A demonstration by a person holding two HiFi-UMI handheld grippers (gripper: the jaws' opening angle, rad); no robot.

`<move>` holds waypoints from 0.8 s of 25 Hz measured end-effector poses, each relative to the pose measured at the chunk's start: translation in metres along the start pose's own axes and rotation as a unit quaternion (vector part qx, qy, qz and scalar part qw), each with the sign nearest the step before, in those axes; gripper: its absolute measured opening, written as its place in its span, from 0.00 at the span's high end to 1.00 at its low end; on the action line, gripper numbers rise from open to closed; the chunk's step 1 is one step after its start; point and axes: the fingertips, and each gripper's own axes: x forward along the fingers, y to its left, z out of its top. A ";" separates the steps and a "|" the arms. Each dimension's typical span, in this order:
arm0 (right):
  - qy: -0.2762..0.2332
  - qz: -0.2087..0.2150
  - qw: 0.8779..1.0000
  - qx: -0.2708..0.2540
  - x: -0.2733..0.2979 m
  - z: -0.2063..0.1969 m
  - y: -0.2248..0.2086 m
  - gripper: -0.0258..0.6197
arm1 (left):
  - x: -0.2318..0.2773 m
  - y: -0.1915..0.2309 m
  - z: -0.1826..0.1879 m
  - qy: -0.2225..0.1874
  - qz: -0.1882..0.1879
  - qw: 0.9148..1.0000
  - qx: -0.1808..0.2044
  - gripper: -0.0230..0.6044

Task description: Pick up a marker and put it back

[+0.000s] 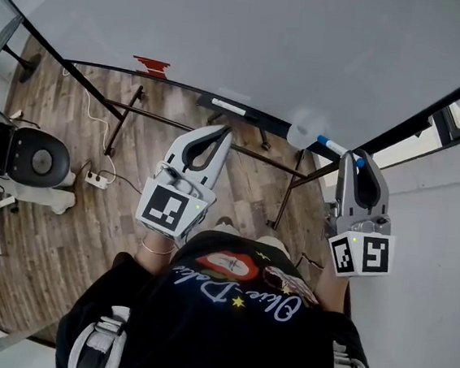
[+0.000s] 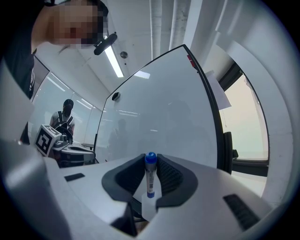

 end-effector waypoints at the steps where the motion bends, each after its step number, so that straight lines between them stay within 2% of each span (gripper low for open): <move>1: 0.000 0.000 1.000 0.000 0.000 0.000 0.000 0.84 | 0.000 -0.001 0.000 0.000 -0.001 1.000 0.000 0.96; 11: 0.000 -0.001 1.000 -0.001 -0.002 0.001 -0.001 0.84 | 0.000 -0.005 0.001 0.003 -0.007 1.000 0.007 0.96; 14: -0.001 0.000 1.000 0.000 -0.002 0.001 -0.001 0.84 | -0.001 -0.004 0.002 -0.002 -0.002 1.000 -0.005 0.96; 20: 0.000 -0.001 1.000 -0.002 -0.002 0.000 -0.002 0.84 | -0.002 -0.005 0.003 -0.003 0.000 1.000 -0.002 0.96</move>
